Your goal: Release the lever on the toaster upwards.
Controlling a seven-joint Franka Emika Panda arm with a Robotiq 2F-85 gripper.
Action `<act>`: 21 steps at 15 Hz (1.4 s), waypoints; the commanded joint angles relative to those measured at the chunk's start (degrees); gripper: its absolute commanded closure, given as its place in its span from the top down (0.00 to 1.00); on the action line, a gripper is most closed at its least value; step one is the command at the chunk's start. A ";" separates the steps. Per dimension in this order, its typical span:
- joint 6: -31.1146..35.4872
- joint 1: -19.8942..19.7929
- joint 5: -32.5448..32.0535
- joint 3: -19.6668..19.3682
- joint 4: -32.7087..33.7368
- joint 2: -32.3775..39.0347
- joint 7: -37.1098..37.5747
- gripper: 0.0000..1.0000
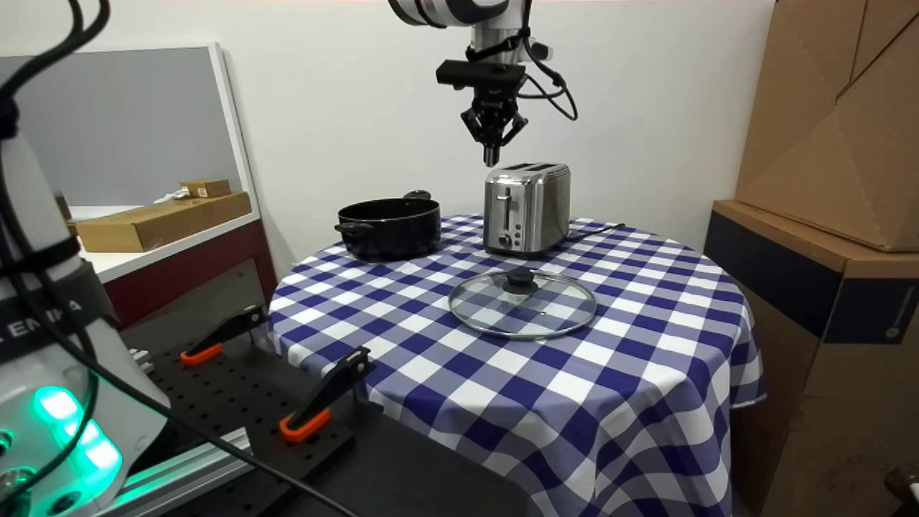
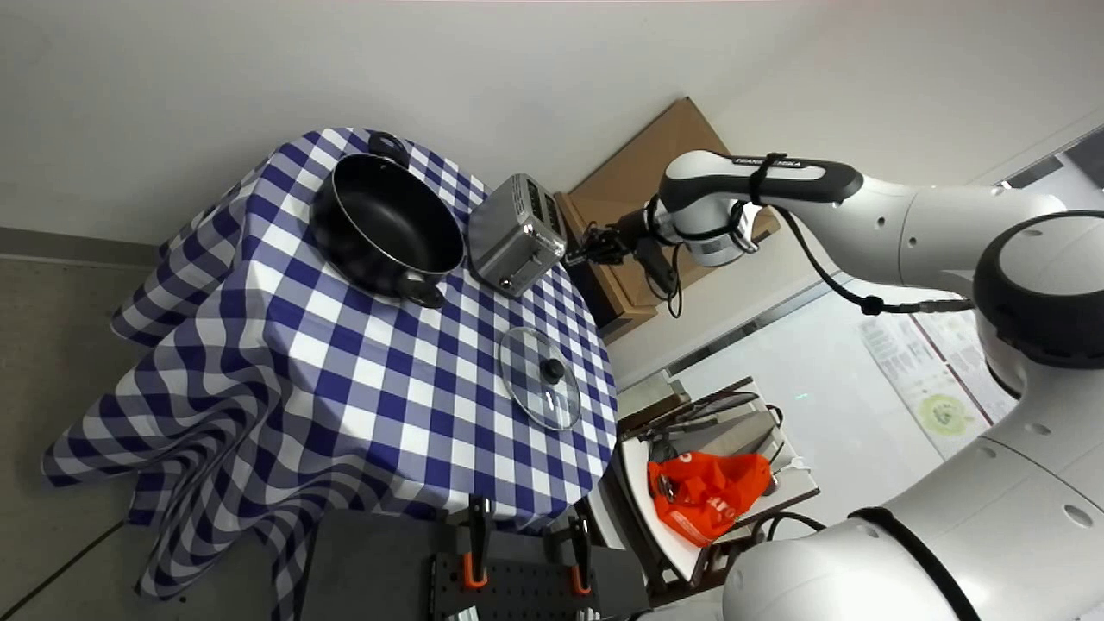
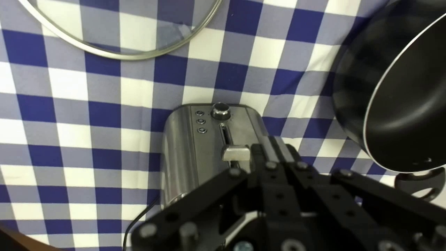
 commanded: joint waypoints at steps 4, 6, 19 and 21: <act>-11.89 3.01 0.62 -4.58 -11.71 -16.38 0.70 0.00; -14.24 3.84 -0.95 -6.41 -14.91 -20.68 0.95 0.00; -11.44 5.24 -14.67 -11.82 -24.87 -33.32 11.39 0.24; -11.44 5.24 -14.70 -11.81 -25.07 -33.48 11.44 0.26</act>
